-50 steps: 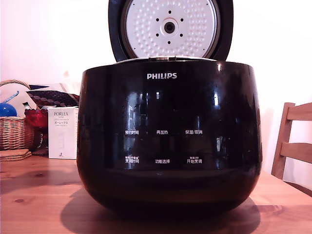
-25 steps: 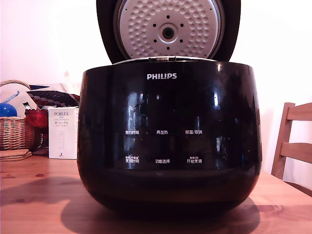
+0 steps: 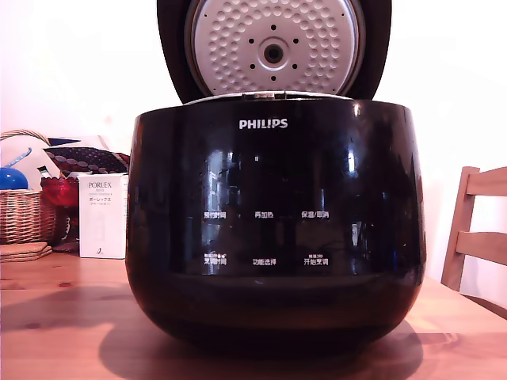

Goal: Close the rice cooker by pressing the lid down with medium force

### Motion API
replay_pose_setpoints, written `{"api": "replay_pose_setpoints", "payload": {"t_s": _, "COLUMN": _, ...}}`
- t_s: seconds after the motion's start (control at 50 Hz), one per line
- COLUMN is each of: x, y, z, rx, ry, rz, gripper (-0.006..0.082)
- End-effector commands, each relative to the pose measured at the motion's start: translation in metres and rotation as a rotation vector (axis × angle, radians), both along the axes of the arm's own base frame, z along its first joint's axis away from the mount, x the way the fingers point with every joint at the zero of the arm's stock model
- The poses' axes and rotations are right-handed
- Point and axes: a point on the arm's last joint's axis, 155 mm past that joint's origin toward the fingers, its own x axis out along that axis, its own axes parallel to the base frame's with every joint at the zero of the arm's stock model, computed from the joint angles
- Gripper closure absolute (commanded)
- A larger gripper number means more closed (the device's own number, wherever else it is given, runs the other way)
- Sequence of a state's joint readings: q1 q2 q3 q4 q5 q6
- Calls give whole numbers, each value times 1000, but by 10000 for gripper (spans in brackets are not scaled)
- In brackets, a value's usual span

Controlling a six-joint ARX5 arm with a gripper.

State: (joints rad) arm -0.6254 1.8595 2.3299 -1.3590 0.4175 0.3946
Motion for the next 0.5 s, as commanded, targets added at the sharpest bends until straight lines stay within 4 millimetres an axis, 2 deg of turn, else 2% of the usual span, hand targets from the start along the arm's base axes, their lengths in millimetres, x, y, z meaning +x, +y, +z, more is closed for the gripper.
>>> {"api": "replay_pose_setpoints", "payload": {"t_s": 0.0, "x": -1, "y": -1, "z": -4, "rx": 4, "ry": 17, "rz": 4, "gripper": 791}}
{"api": "replay_pose_setpoints", "payload": {"t_s": 0.48, "x": 1, "y": -1, "z": -4, "rx": 3, "ry": 25, "rz": 15, "gripper": 791}}
